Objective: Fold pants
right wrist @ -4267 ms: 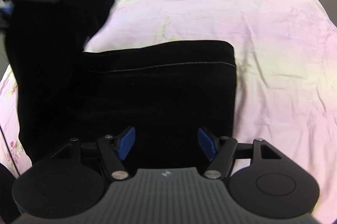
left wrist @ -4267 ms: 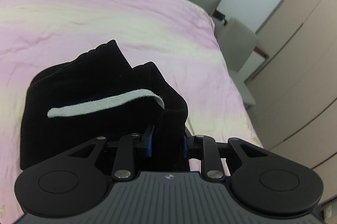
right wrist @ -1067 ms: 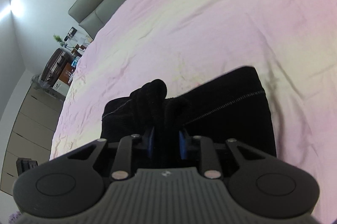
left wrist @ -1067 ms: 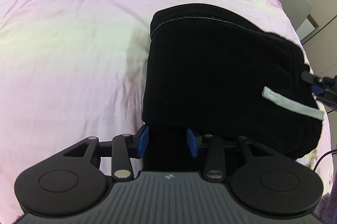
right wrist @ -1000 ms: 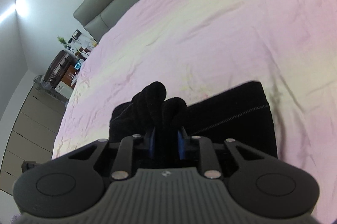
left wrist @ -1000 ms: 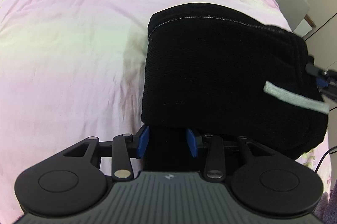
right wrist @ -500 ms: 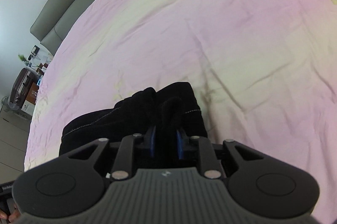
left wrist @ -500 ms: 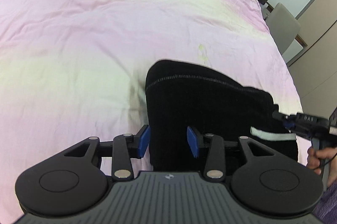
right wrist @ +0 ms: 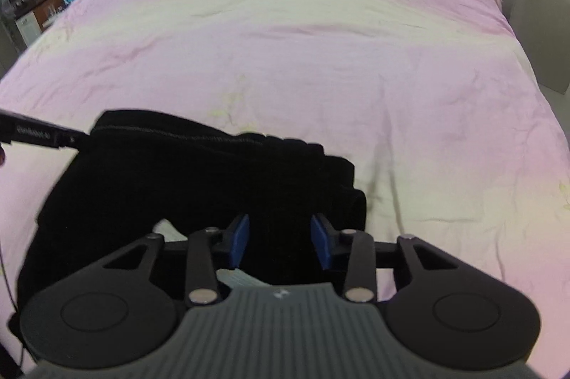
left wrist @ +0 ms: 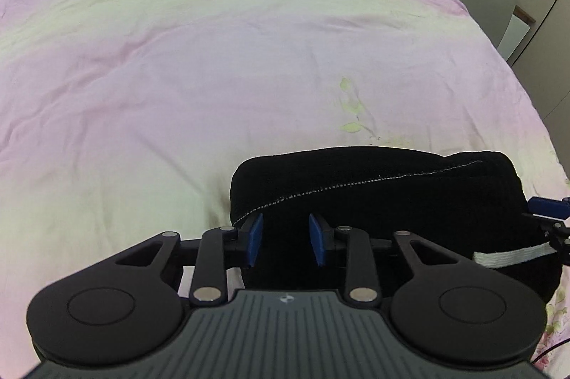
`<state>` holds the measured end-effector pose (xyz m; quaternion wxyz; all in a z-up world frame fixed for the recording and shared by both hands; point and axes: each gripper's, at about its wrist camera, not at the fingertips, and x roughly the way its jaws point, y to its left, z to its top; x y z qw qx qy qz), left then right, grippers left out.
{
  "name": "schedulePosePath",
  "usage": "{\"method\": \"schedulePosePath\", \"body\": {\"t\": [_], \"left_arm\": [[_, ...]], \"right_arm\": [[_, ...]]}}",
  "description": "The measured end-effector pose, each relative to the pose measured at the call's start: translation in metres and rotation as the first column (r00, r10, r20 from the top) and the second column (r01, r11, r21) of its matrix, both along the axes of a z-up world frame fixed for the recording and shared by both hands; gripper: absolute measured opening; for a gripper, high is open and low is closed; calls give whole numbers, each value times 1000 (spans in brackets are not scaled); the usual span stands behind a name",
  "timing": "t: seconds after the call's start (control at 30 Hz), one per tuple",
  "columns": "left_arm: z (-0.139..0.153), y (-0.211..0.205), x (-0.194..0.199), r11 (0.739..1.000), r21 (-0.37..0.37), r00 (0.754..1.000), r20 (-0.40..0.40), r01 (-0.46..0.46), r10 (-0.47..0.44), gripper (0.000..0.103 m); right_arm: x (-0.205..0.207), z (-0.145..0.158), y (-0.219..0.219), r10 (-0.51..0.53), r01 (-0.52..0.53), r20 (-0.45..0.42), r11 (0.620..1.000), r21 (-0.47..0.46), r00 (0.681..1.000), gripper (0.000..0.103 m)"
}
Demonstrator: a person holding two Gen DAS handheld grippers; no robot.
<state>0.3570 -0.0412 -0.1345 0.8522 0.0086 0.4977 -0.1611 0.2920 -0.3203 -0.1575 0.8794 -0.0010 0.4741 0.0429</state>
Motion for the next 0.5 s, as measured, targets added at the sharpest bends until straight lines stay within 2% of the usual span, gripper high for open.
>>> {"method": "schedulePosePath", "body": {"t": [0.03,0.07,0.17,0.23,0.3,0.4,0.5], "left_arm": [[-4,-2,5,1000,5,1000,-11,-6,6,35],[-10,-5,12,1000,8,999,-28,-14,14,35],[-27,-15,27,998,56,999,-51,-11,14,36],[-37,-25,34,994,105,999,-48,1,4,37],[-40,-32,38,990,141,999,-33,7,-3,38],[-34,-35,38,986,165,999,-31,11,-6,38],[-11,-22,26,991,131,1000,-19,-10,13,37]], "right_arm": [[1,-11,-3,-11,11,-11,1000,-12,1000,36],[3,-19,-7,-28,28,-20,999,16,999,37],[8,-37,-29,-109,117,-64,983,144,992,40],[10,-44,-32,-122,131,-71,981,144,990,49],[9,-47,-35,-134,145,-74,976,164,988,49],[10,-42,-33,-139,150,-78,976,160,987,50],[2,-26,-26,-128,132,-44,983,128,991,50]]}}
